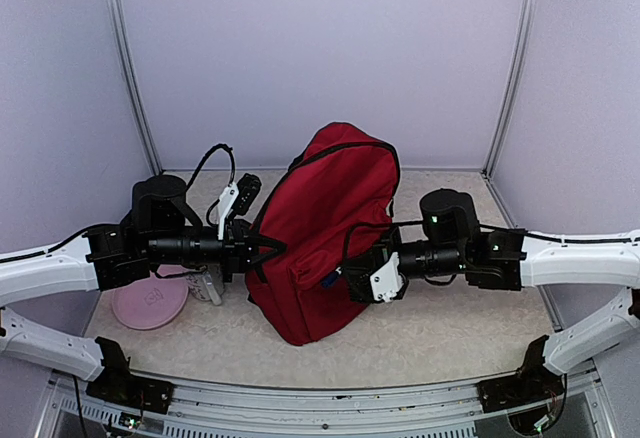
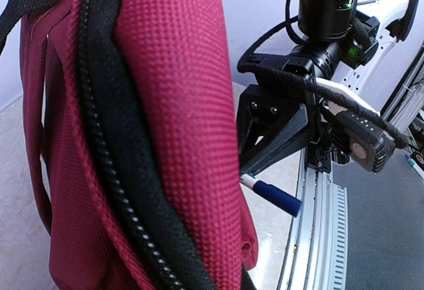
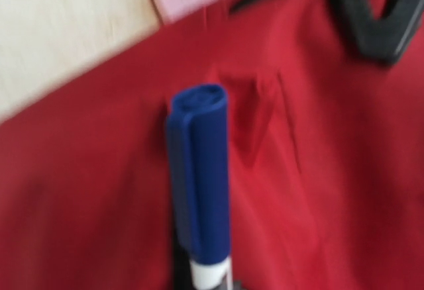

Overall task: Pack the student bag
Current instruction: Place the pen in the lower front pocket of the bag.

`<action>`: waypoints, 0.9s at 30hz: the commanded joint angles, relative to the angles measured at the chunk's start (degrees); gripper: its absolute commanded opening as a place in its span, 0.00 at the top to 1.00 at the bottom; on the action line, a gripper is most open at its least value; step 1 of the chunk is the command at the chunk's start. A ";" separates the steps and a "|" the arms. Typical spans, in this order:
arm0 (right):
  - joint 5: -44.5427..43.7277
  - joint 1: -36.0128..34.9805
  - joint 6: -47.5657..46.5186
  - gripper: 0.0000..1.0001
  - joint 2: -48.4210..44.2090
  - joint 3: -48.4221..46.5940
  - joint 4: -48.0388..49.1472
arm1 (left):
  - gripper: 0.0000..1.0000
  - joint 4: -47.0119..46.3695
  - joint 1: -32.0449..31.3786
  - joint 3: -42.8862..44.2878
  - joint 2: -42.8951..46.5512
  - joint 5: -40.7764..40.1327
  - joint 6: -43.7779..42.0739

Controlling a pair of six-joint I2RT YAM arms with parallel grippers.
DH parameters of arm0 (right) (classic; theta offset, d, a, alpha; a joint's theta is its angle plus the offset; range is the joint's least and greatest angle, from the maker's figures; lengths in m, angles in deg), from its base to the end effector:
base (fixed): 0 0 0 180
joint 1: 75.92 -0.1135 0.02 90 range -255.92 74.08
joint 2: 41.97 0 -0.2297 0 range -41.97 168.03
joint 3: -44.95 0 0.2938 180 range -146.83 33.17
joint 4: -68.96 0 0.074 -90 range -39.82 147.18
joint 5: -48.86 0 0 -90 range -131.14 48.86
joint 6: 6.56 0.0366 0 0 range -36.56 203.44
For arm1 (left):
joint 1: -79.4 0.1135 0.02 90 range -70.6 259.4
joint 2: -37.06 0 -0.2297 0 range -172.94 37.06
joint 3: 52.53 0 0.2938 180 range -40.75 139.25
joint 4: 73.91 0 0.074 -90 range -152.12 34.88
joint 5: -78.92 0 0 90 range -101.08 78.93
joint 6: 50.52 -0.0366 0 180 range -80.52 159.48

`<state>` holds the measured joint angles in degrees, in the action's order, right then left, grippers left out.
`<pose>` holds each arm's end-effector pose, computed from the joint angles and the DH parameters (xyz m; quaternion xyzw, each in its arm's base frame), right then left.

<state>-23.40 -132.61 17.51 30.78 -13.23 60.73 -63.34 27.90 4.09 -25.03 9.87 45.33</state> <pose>0.1755 0.2874 0.2168 -0.7629 0.3202 0.0840 0.5553 0.1821 -0.2499 0.2586 0.4055 0.6816 -0.4113 0.4493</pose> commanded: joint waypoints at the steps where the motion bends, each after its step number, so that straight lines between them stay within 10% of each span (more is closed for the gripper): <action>1: -7.47 1.44 -10.68 1.00 0.46 -2.96 -2.77 | 0.95 -1.60 -0.35 1.39 1.47 0.39 -0.93; 17: -13.01 5.77 -7.15 1.00 3.87 -6.76 -11.47 | 0.95 -1.60 -0.61 1.39 1.45 0.47 -0.93; 27: -16.17 4.39 7.11 0.65 3.13 -9.87 -13.89 | 0.95 -1.55 -0.65 1.39 0.95 0.48 -0.98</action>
<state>-39.97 -127.25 16.68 35.20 -20.50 48.42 -63.34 27.61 4.09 -25.03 9.83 45.18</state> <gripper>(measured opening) 0.298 0.051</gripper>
